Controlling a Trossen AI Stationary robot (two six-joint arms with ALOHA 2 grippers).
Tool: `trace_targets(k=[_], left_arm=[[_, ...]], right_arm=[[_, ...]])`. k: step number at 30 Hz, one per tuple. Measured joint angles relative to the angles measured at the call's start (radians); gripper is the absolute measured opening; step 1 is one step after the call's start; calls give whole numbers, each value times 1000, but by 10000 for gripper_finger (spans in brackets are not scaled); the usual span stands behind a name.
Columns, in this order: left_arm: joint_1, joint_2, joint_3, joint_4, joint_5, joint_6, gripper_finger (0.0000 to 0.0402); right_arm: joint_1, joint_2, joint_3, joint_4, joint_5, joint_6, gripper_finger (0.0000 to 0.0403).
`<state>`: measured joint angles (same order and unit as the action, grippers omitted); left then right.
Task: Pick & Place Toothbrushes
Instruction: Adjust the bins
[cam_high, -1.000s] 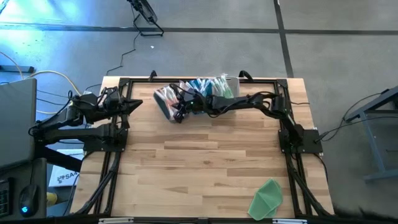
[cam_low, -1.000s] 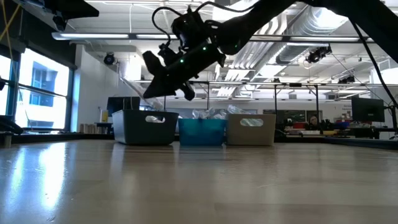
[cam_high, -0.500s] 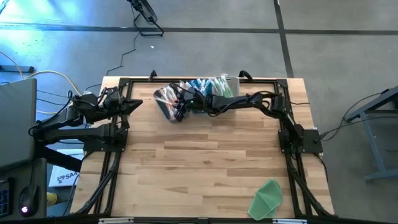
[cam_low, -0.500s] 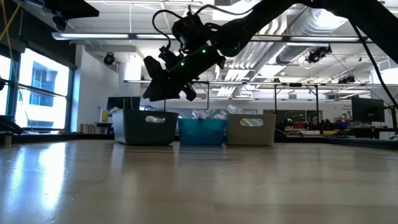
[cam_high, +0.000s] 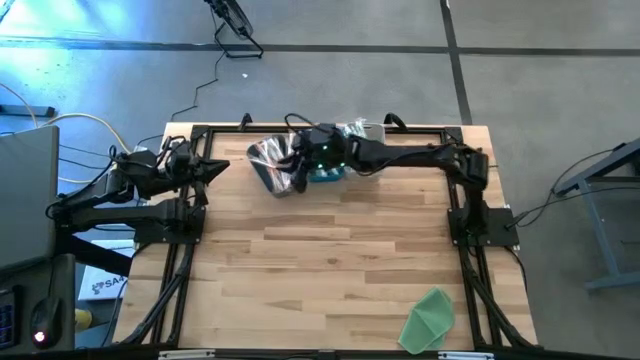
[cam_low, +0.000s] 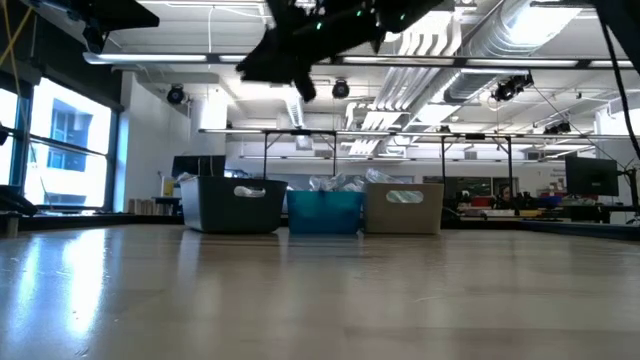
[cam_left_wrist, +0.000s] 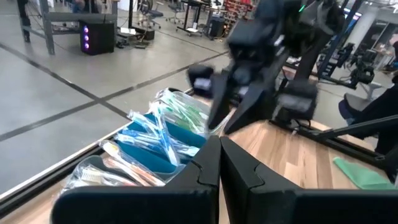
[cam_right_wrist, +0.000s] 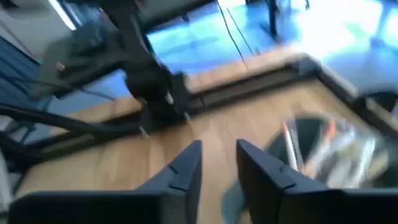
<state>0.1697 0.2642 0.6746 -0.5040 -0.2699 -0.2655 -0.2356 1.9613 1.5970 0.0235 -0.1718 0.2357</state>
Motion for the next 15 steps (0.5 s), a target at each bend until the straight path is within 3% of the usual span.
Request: trace_targets(k=[6,11,15], left_arm=[[0,0,0,0,0,-2,0],[0,0,0,0,0,-2,0],[0,0,0,0,0,-2,0]], right_arm=[[-1,-107,3,-163,14,-96,11],[-2,-159,-36,-268,15,-96,3],[10,-207,-159,-166,37,-43,3]])
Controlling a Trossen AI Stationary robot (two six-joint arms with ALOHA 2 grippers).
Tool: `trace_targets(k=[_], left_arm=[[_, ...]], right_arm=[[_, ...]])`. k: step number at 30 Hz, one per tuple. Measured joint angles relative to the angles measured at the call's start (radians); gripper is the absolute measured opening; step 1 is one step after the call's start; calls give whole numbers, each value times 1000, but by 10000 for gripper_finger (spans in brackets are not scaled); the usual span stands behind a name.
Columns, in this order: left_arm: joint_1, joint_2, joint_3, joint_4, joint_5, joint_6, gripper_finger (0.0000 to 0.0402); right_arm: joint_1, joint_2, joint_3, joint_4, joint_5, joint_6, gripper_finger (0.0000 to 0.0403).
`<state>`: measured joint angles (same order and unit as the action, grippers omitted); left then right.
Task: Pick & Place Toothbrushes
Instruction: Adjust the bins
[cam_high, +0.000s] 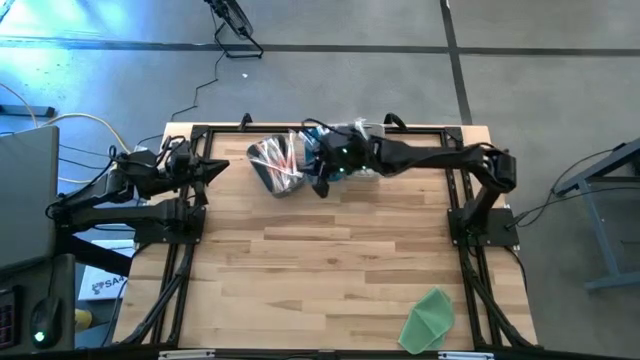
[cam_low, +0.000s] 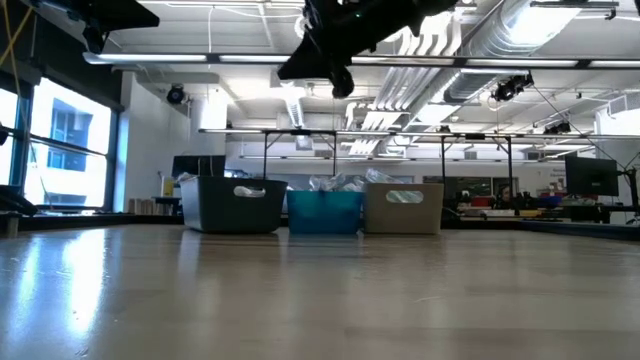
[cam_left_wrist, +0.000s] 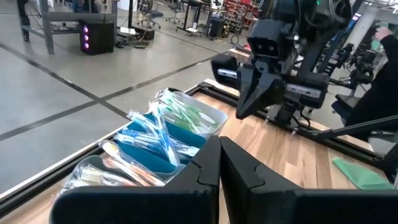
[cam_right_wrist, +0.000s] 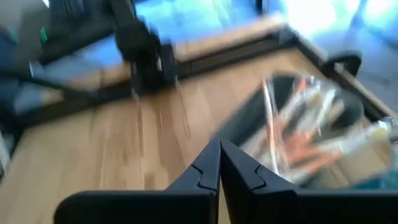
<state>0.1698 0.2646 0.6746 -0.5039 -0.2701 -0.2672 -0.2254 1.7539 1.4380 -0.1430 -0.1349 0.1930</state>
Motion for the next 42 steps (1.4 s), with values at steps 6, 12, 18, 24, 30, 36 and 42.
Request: trace_targets(k=[6,12,18,24,30,36,42], left_arm=[[0,2,0,16,10,-1,0],[0,83,0,14,44,-68,0],[0,268,0,-33,-1,-204,0],[0,487,0,-100,-76,-405,0],[0,686,0,-103,-81,-631,0],[0,890,0,-91,-98,-787,0],[0,1056,0,-18,-226,-866,0]], right_arm=[[45,-126,-278,378,101,73,3],[106,-282,-522,472,268,138,3],[108,-440,-660,475,364,206,3],[108,-572,-685,410,396,178,3],[108,-697,-685,287,399,143,3],[108,-809,-685,206,399,90,3],[108,-902,-685,126,447,41,3]])
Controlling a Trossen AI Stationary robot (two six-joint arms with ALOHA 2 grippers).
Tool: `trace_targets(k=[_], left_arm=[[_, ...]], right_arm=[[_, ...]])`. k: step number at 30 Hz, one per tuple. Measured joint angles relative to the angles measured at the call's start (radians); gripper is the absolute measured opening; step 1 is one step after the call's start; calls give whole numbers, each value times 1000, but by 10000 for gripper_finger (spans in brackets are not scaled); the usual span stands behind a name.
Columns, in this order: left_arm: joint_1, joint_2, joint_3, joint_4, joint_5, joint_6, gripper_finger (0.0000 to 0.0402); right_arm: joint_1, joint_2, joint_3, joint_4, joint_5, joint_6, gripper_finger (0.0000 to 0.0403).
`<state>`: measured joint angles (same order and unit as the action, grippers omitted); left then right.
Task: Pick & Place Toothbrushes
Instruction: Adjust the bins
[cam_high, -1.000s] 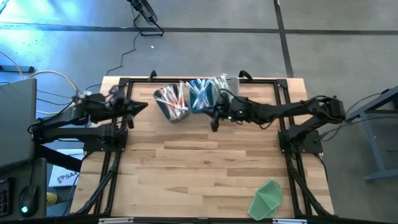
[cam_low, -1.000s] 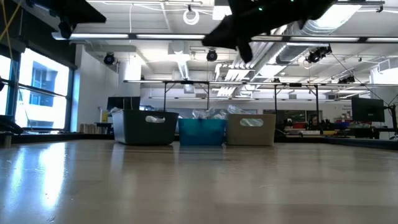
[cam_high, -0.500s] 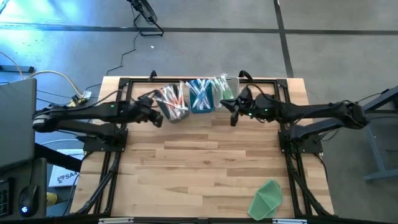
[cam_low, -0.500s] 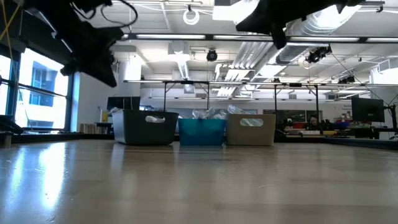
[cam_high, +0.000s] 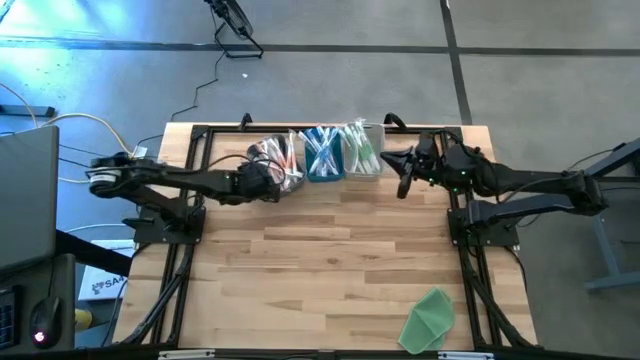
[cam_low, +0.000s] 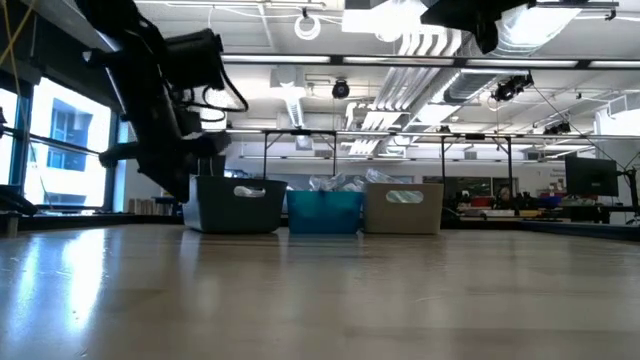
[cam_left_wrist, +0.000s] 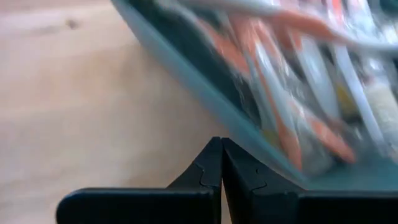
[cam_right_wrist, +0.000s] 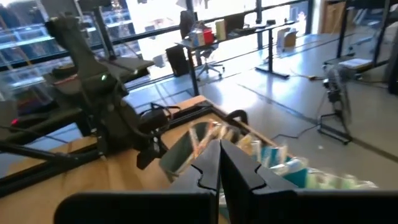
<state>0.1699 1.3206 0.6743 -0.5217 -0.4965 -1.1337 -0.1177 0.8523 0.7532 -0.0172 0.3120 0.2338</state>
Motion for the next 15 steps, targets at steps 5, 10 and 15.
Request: trace_targets(k=[5,10,15], left_arm=[[1,65,0,54,-170,-23,0],[3,100,0,138,-292,15,0],[62,142,0,230,-303,118,0]], right_arm=[[0,-48,0,-54,30,-23,3],[0,-70,0,-79,30,-27,3],[0,-70,0,-83,30,-29,3]])
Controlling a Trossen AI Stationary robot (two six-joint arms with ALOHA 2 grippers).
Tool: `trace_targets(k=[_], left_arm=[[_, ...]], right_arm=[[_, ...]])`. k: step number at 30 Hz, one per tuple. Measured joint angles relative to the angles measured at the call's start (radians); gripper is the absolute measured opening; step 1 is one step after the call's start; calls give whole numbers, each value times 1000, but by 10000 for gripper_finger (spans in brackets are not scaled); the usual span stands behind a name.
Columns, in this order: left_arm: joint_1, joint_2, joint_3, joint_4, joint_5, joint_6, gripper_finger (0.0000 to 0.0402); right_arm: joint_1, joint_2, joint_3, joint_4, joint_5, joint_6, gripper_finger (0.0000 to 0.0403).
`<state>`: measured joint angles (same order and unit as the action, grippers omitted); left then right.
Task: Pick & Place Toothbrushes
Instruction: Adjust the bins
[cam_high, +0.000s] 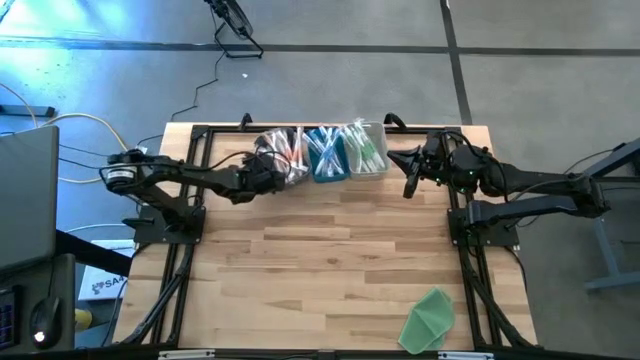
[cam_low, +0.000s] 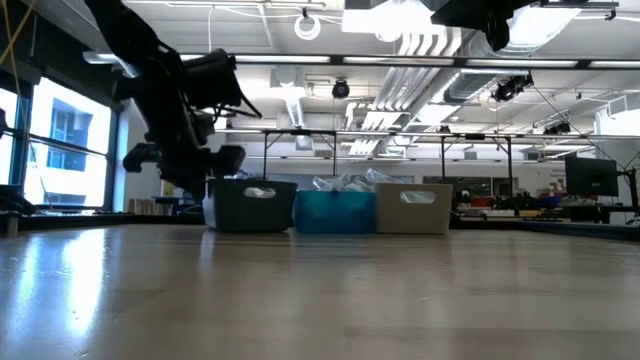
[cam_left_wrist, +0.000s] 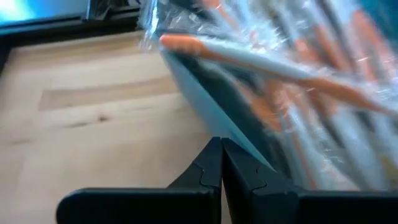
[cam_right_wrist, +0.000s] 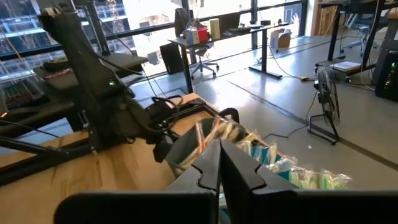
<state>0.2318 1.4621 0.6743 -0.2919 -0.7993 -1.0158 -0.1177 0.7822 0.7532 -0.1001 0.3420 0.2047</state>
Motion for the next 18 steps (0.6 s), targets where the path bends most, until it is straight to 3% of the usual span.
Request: trace_targets(k=[7,13,18], left_arm=[[104,16,0,-37,36,76,0],[94,-131,37,-180,70,73,0],[41,-285,61,-141,249,156,0]], right_arm=[[0,0,0,-19,-2,6,3],[-1,0,0,-42,0,8,3],[-16,1,0,-83,0,10,3]])
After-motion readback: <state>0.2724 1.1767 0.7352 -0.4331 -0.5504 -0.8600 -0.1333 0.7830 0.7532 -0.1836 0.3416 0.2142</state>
